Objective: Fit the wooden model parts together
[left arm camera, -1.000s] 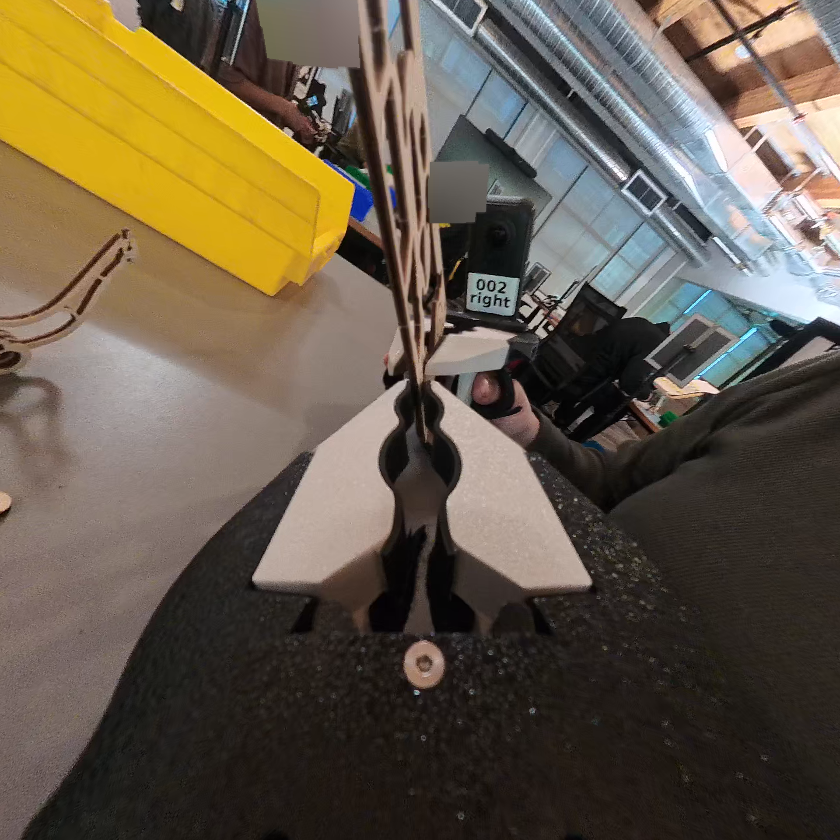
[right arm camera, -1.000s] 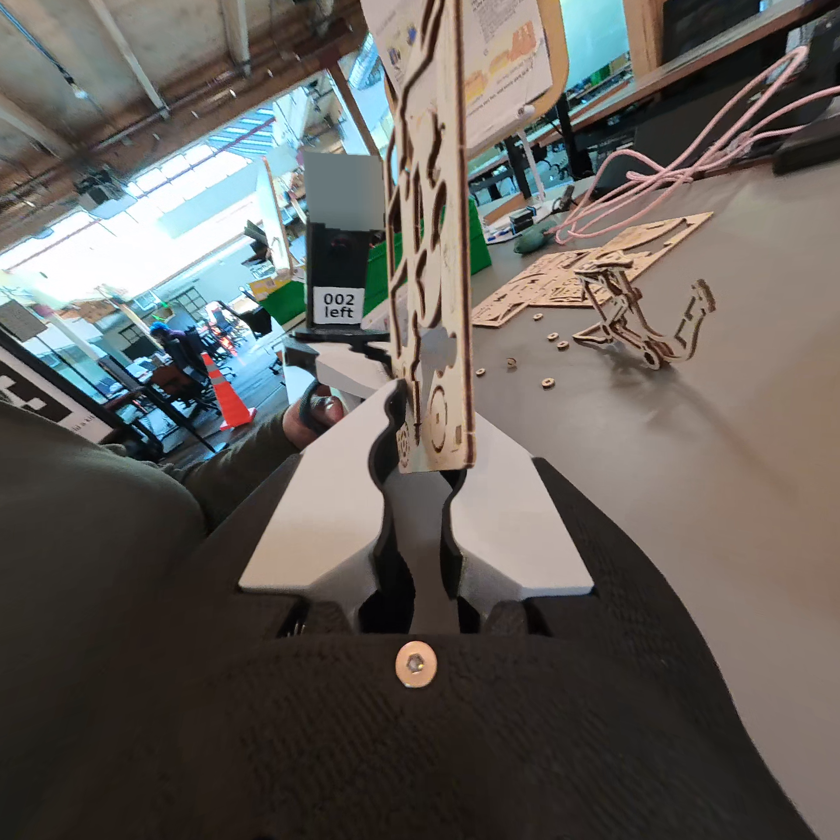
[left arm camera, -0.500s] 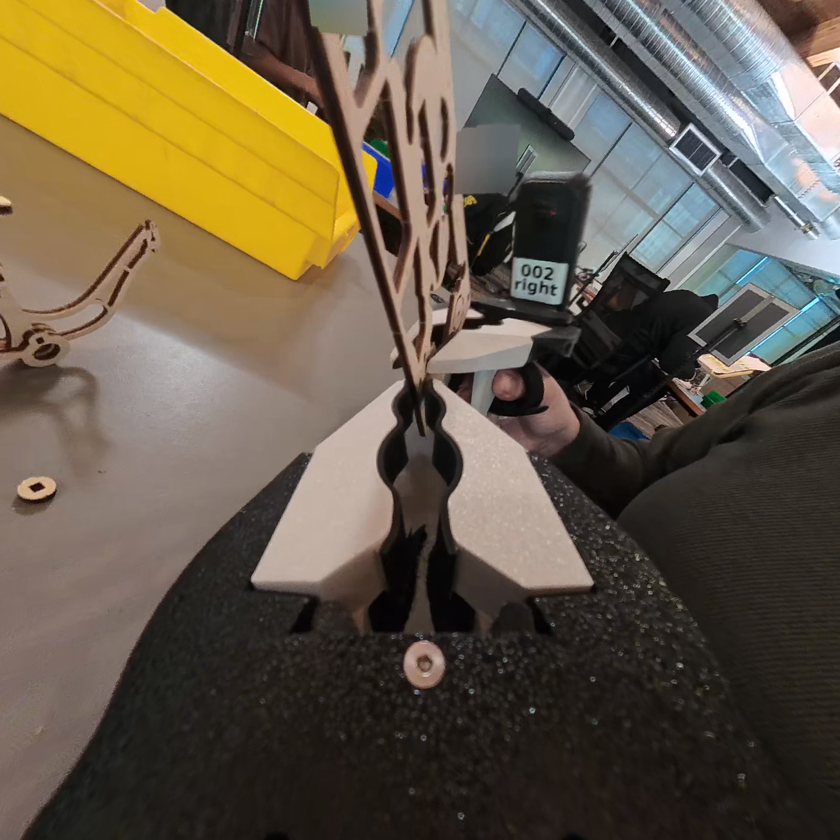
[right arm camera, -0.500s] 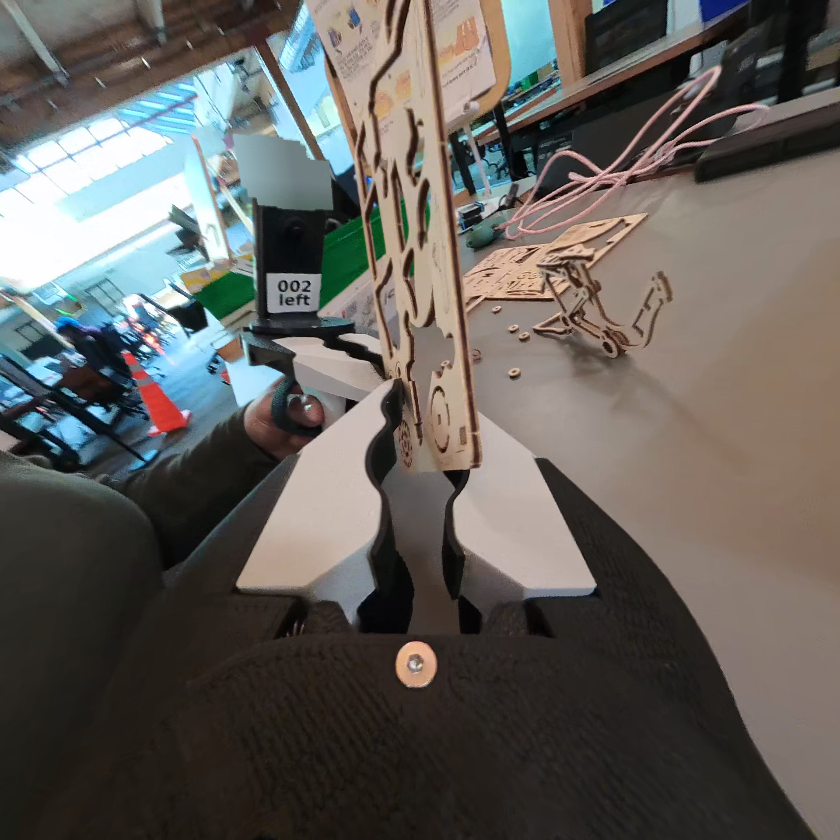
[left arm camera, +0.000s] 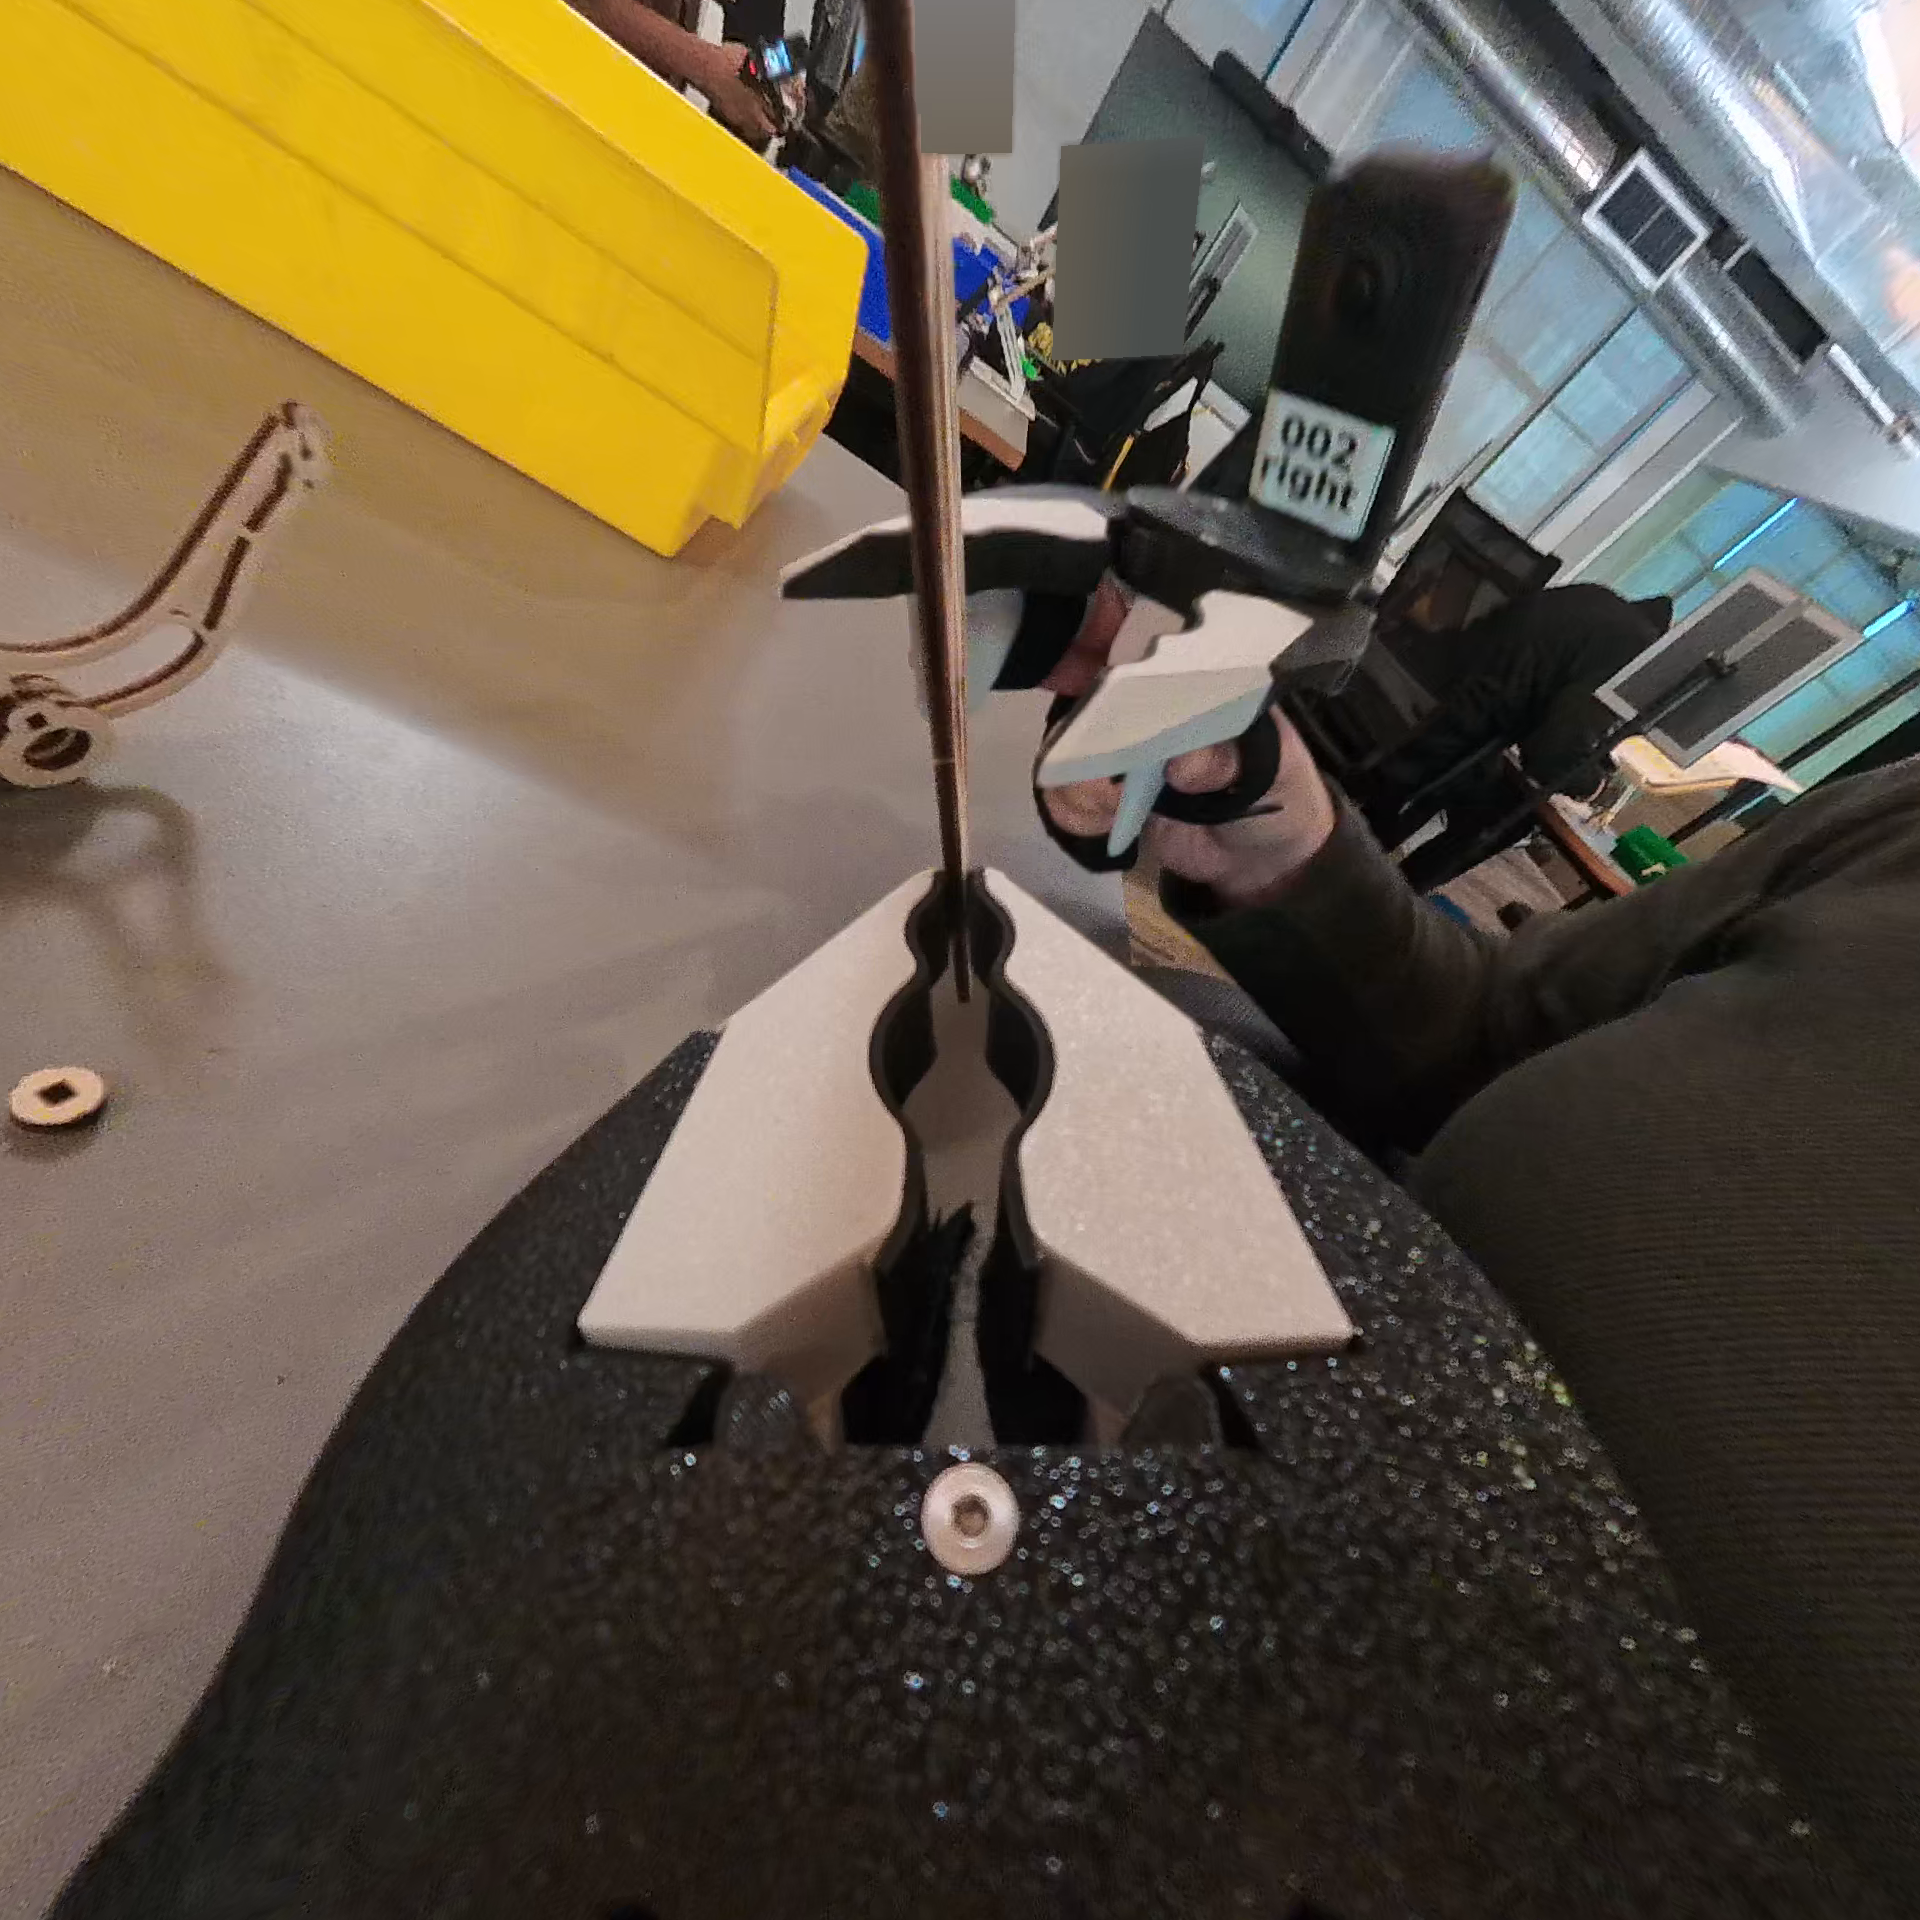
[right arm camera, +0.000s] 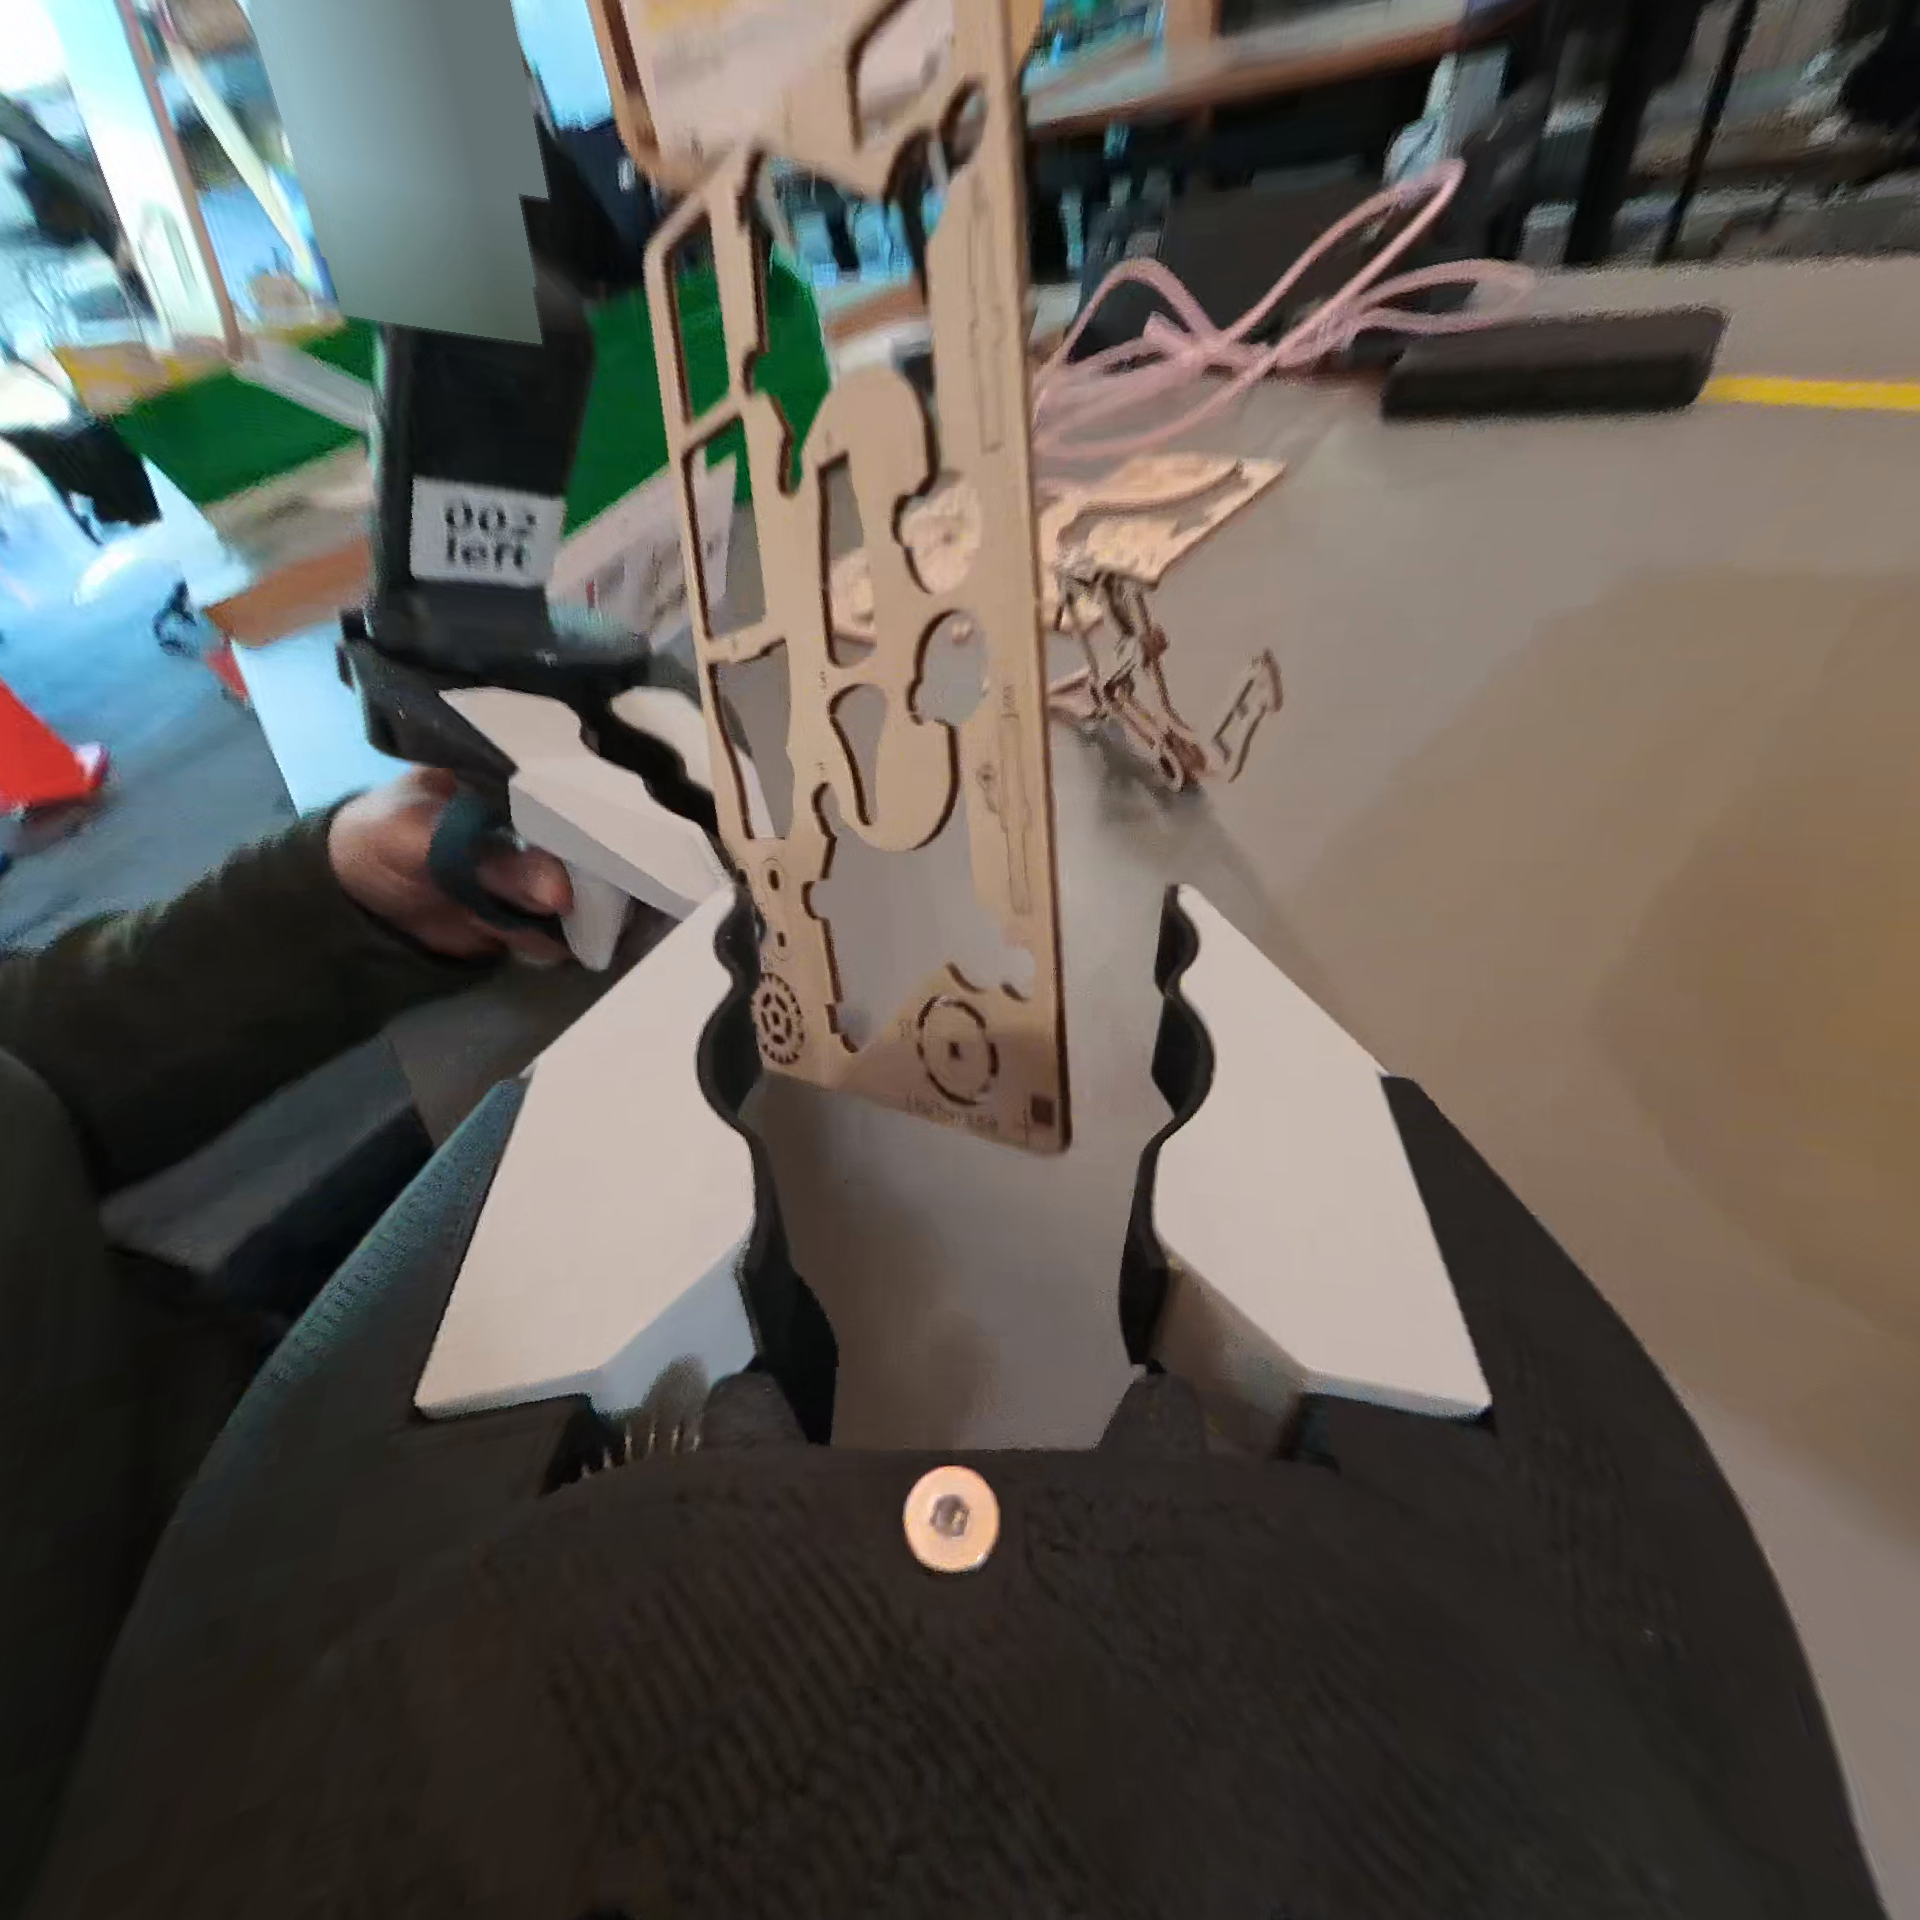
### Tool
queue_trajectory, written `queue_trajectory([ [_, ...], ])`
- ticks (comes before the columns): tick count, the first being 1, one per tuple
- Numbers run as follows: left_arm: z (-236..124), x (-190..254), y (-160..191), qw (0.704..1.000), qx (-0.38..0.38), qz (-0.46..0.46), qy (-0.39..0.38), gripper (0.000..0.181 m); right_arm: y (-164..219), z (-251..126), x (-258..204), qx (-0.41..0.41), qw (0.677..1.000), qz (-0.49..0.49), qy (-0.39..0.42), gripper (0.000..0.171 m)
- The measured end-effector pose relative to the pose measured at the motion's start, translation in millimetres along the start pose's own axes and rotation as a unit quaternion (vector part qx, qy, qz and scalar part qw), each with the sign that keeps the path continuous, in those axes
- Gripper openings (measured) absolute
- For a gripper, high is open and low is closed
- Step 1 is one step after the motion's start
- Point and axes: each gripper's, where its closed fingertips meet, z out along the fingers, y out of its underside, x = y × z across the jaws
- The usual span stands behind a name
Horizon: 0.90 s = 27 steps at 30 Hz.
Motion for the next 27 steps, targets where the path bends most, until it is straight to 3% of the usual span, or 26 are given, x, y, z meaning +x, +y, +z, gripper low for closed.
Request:
queue_trajectory([
  [2, 3, 2, 5, 1.000, -0.016, 0.012, 0.000, 0.000, 8, 7, -7, -0.039, 0.999, 0.000, -0.024, 0.071],
  [4, 5, 3, 7, 1.000, -0.024, 0.017, 0.001, 0.000, 13, 11, -13, -0.056, 0.998, 0.003, -0.042, 0.053],
  [11, 5, 4, 8, 1.000, -0.026, 0.013, 0.007, 0.001, 14, 9, -17, -0.070, 0.995, 0.005, -0.071, 0.043],
  [27, 9, -4, 15, 0.998, -0.054, -0.006, -0.012, 0.001, 28, 11, -12, -0.104, 0.994, -0.014, -0.034, 0.044],
])
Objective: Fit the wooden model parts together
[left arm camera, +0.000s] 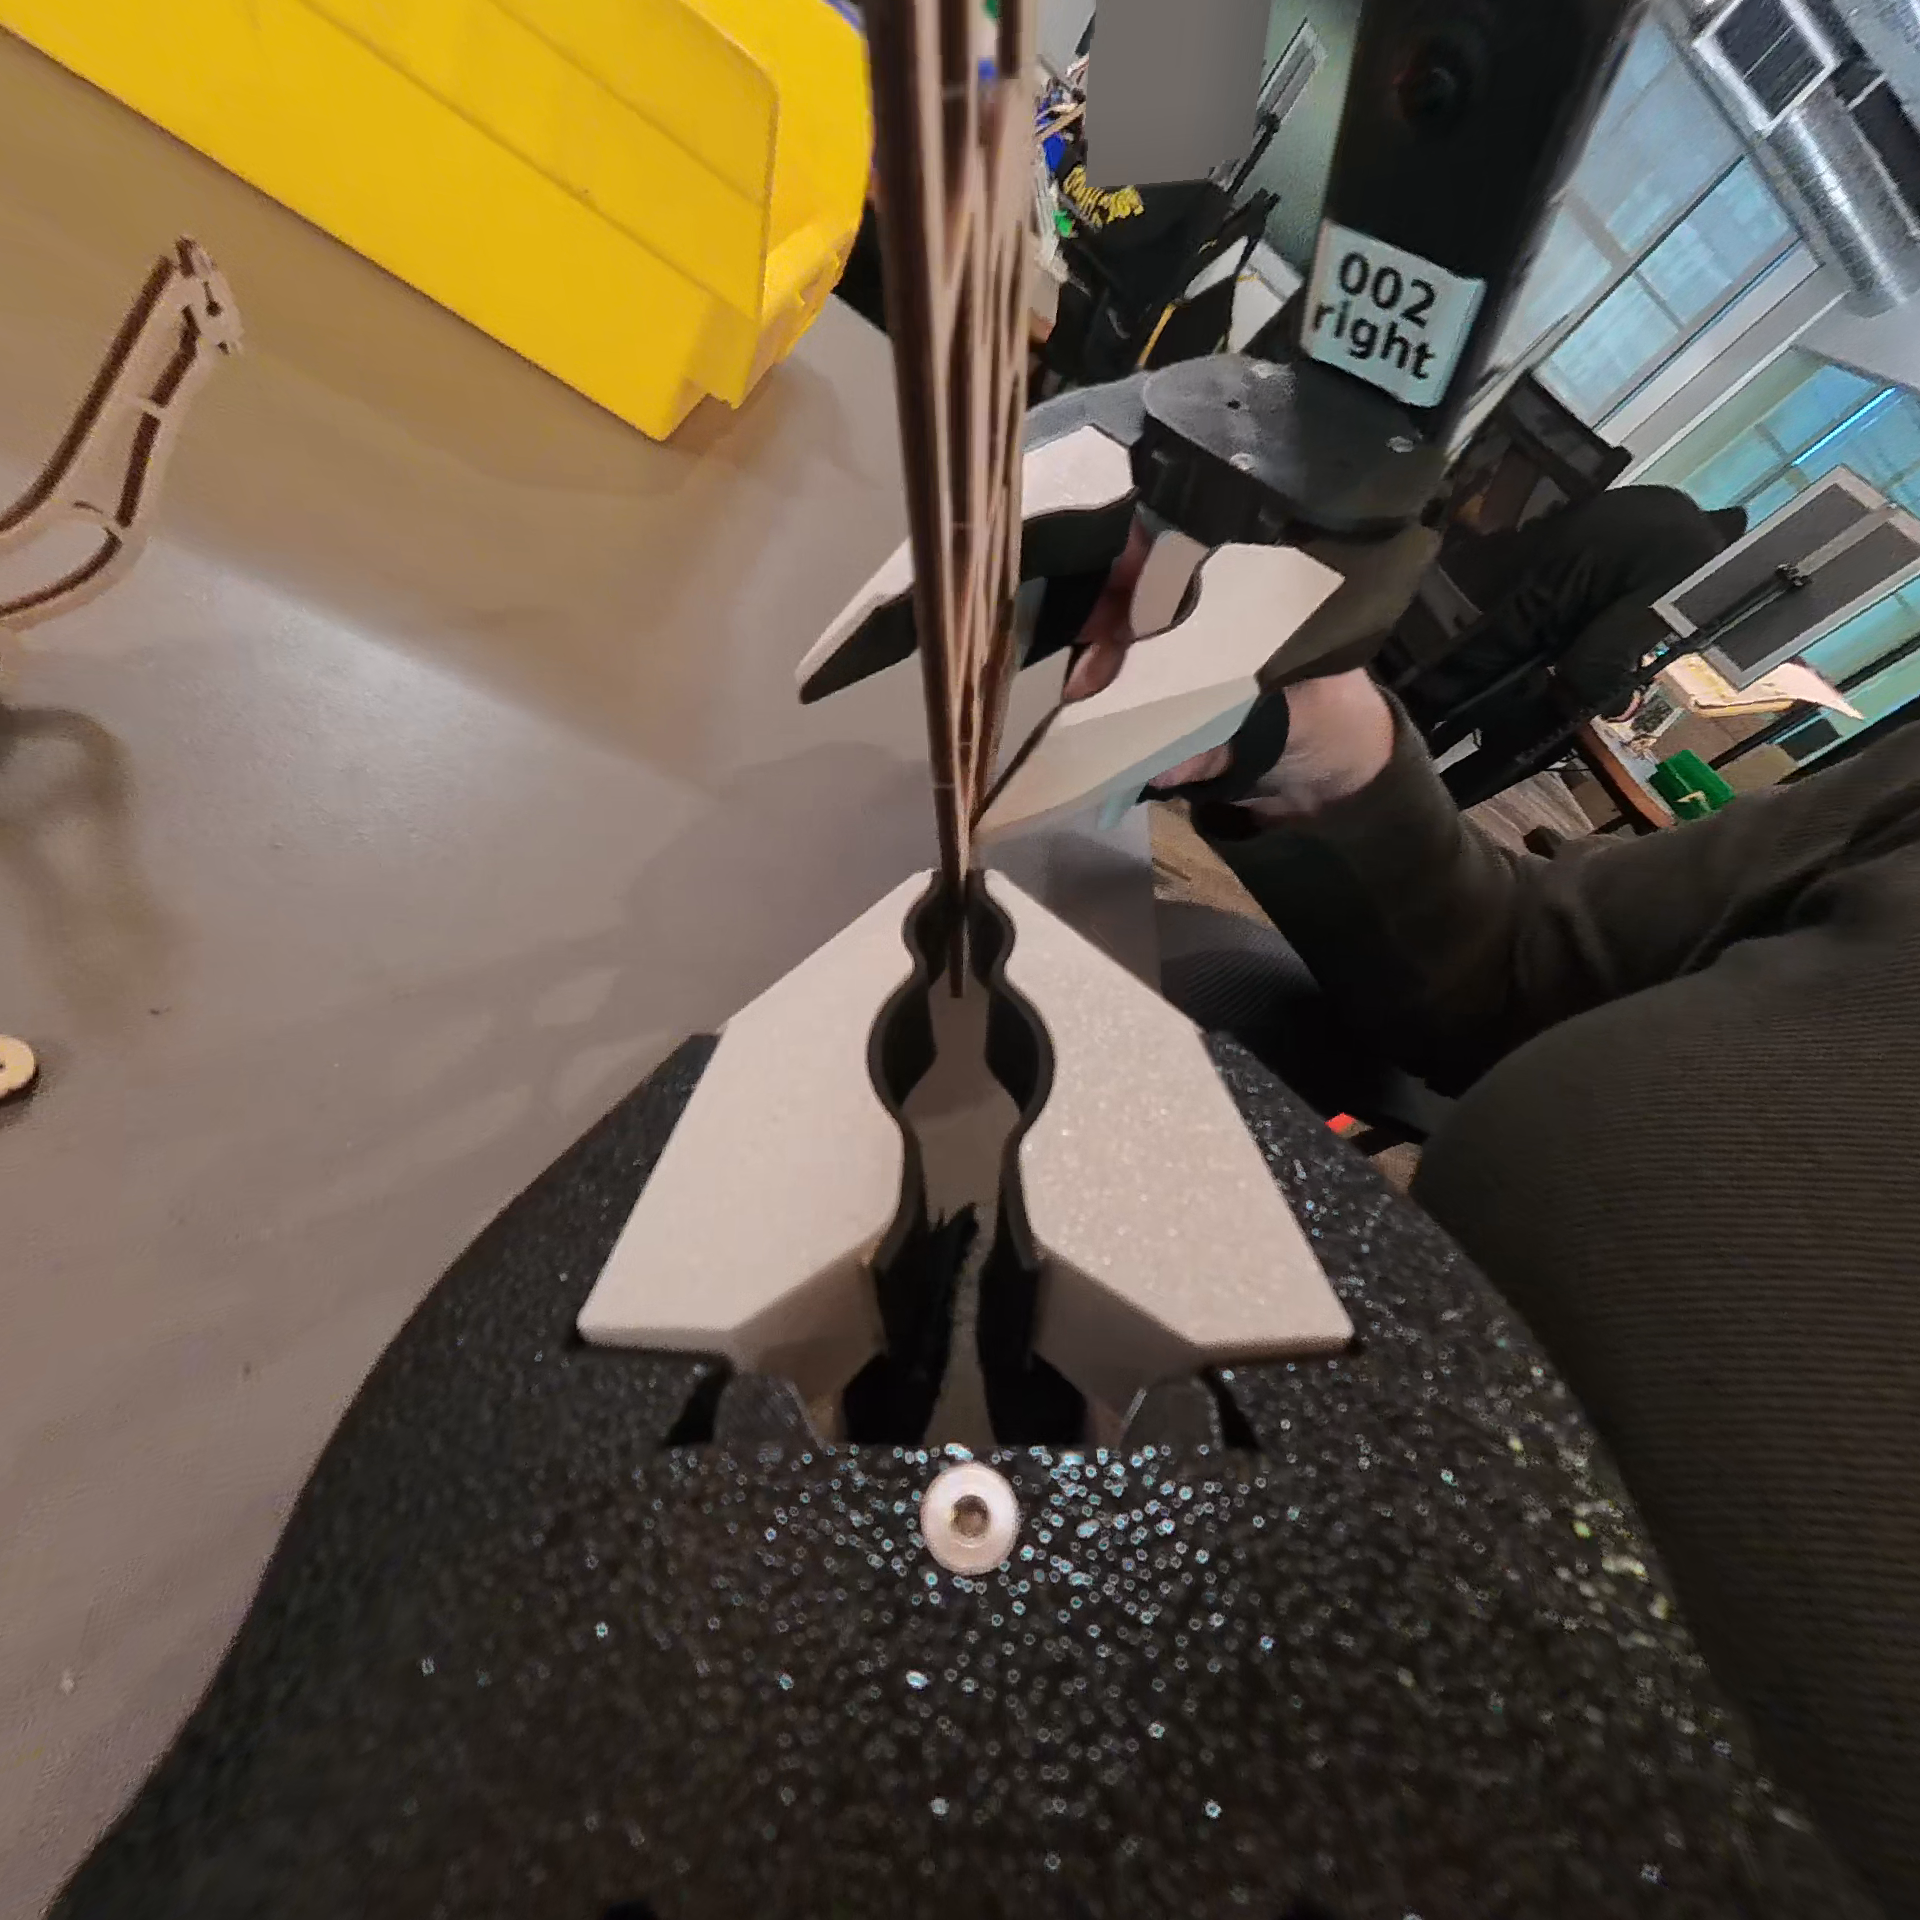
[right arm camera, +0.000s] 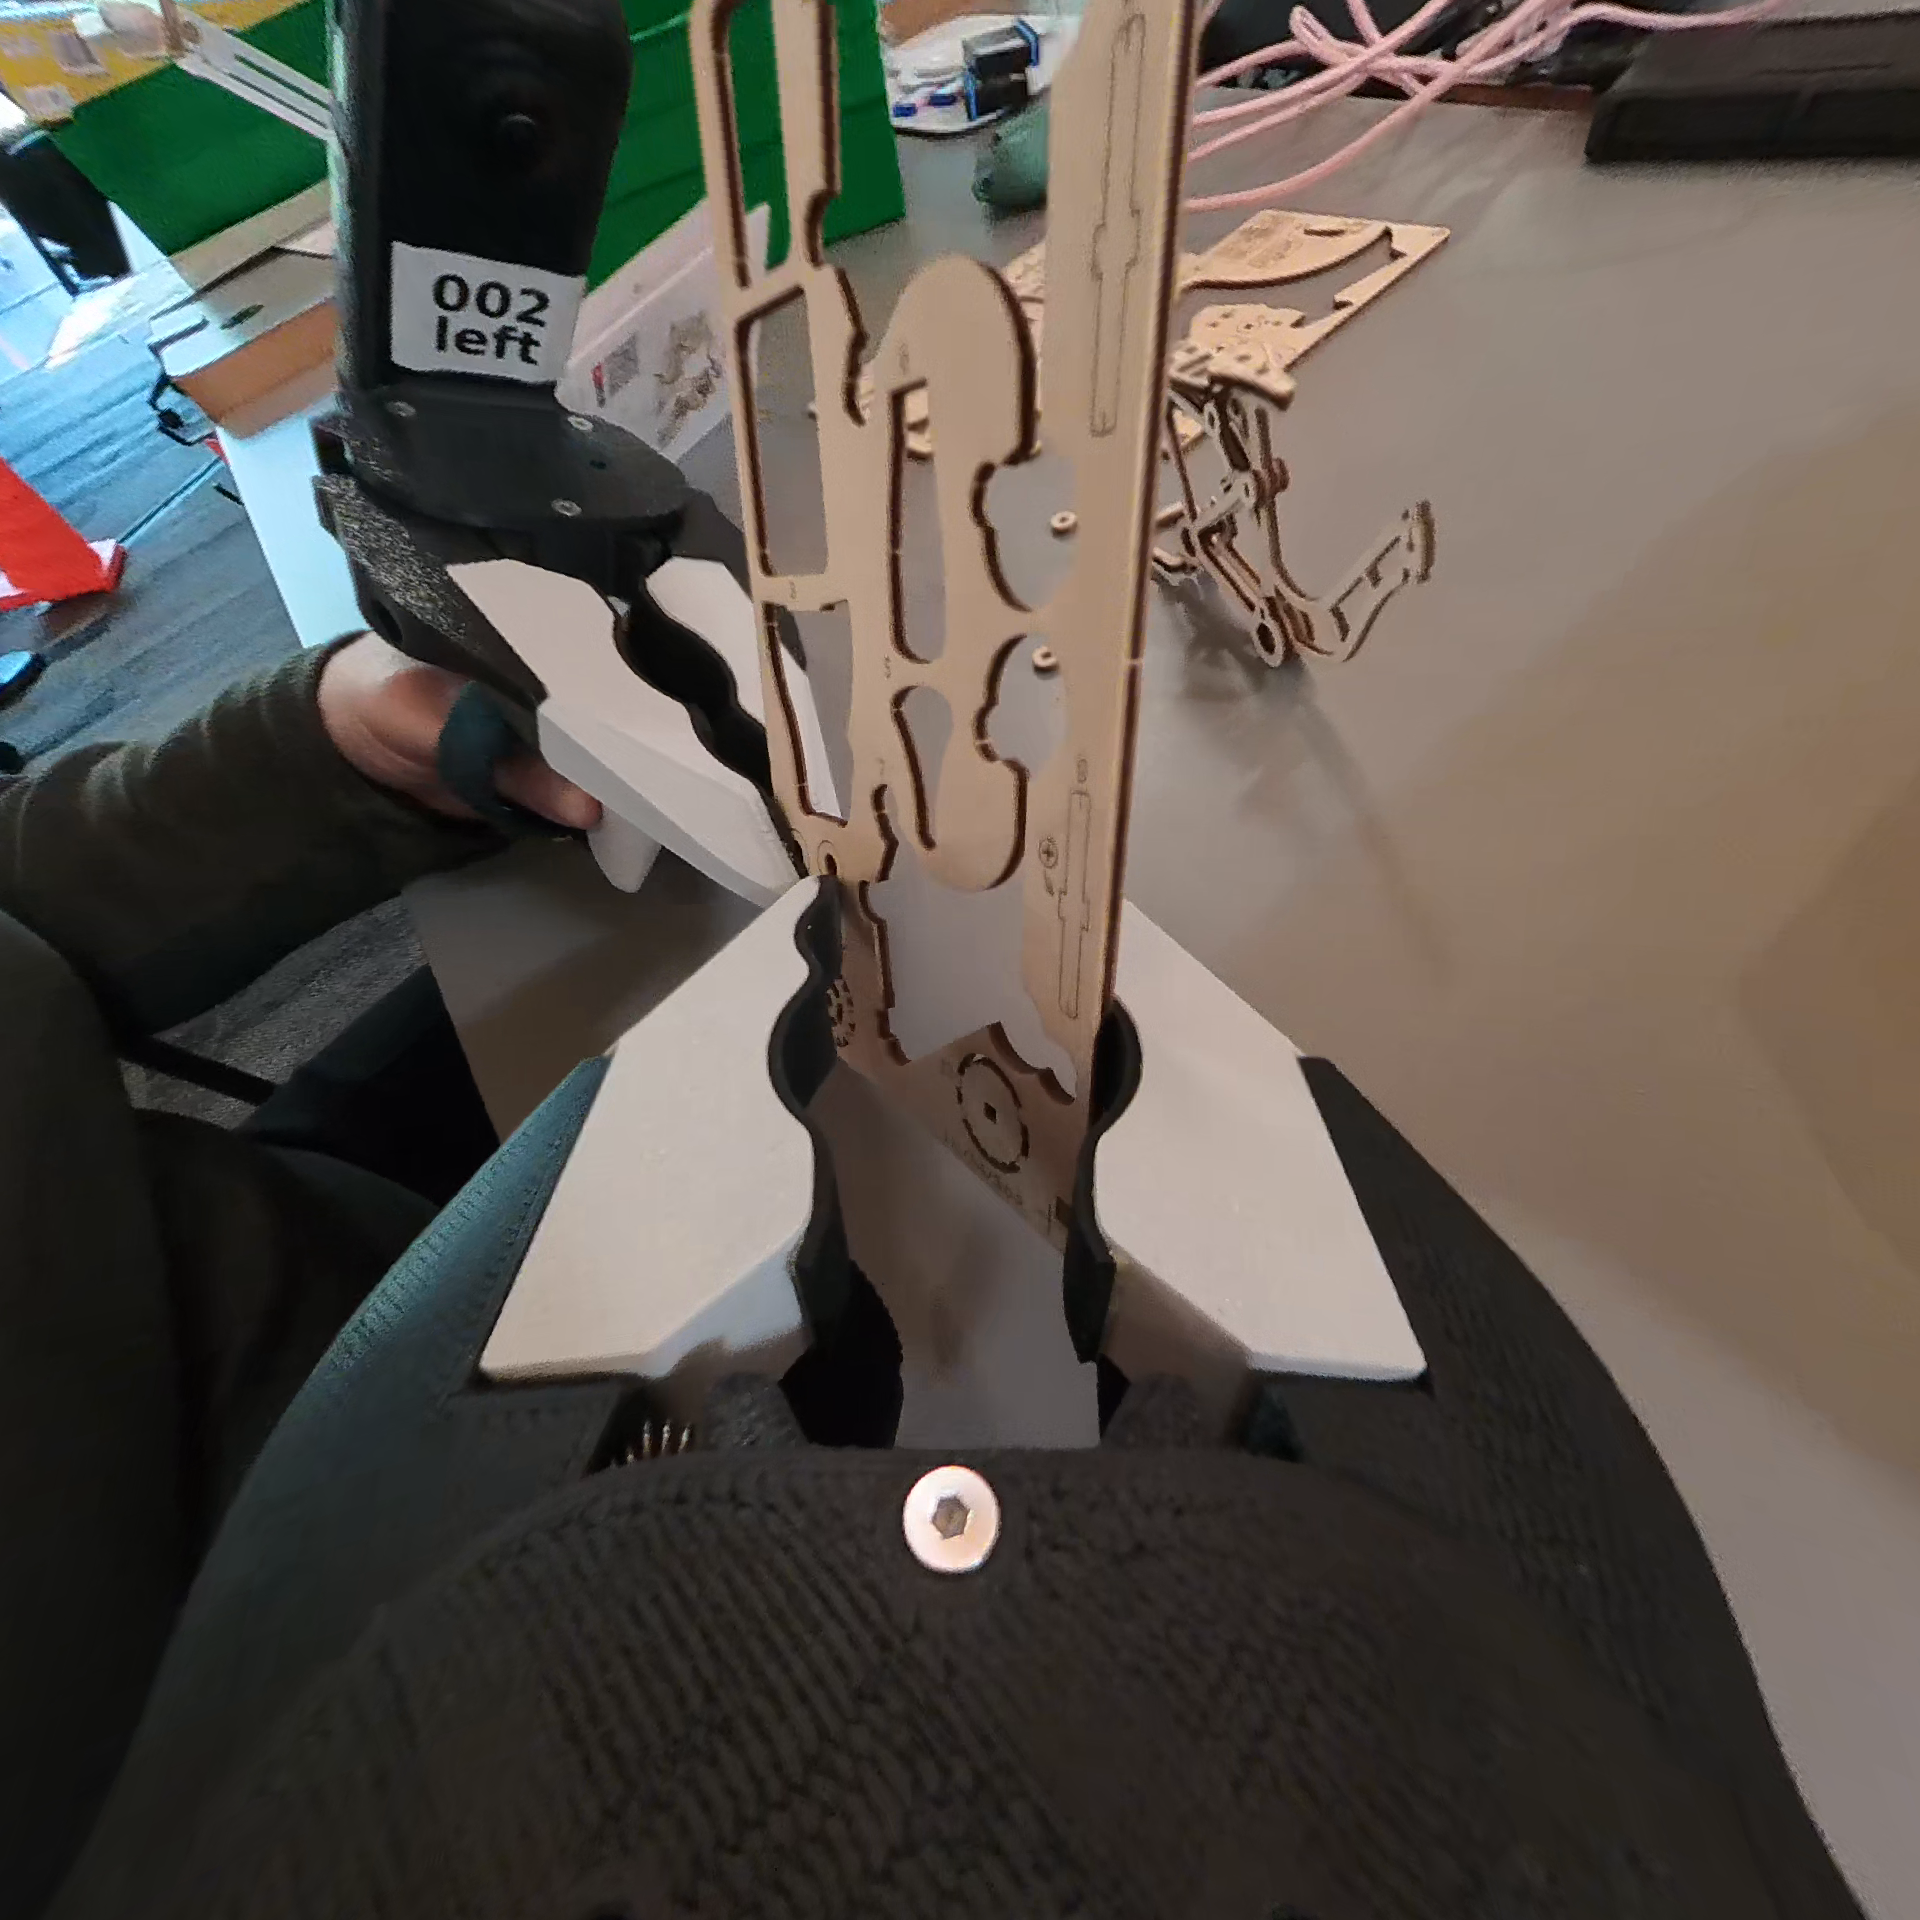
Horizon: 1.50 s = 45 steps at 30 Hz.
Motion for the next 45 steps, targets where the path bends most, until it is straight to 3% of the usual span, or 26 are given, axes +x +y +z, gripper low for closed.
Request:
queue_trajectory([
  [12, 4, -13, 6, 0.999, -0.024, -0.015, -0.042, 0.002, 14, 3, 8, 0.029, 0.994, 0.088, 0.051, 0.043],
  [20, 3, -16, 6, 0.998, -0.021, -0.027, -0.047, 0.003, 12, 1, 10, 0.036, 0.993, 0.080, 0.074, 0.040],
  [21, 2, -15, 3, 0.999, -0.009, -0.029, -0.038, 0.003, 8, -1, 7, 0.050, 0.994, 0.081, 0.060, 0.034],
  [23, -4, -3, -11, 0.999, 0.039, -0.014, 0.006, 0.004, -8, -12, 0, 0.125, 0.984, 0.126, -0.010, 0.000],
  [26, -9, 1, -19, 0.997, 0.071, -0.003, 0.015, 0.006, -18, -19, -9, 0.164, 0.968, 0.169, -0.092, 0.000],
  [32, -15, 15, -23, 0.994, 0.091, 0.024, 0.049, 0.002, -27, -25, -23, 0.194, 0.957, 0.153, -0.150, 0.000],
  [34, -19, 17, -28, 0.992, 0.110, 0.025, 0.057, 0.001, -28, -26, -30, 0.193, 0.949, 0.167, -0.186, 0.026],
  [42, -20, 19, -29, 0.991, 0.112, 0.010, 0.075, 0.001, -20, -15, -38, 0.151, 0.959, 0.150, -0.188, 0.001],
  [45, -21, 15, -31, 0.991, 0.119, 0.008, 0.062, 0.003, -22, -14, -37, 0.160, 0.963, 0.133, -0.169, 0.001],
])
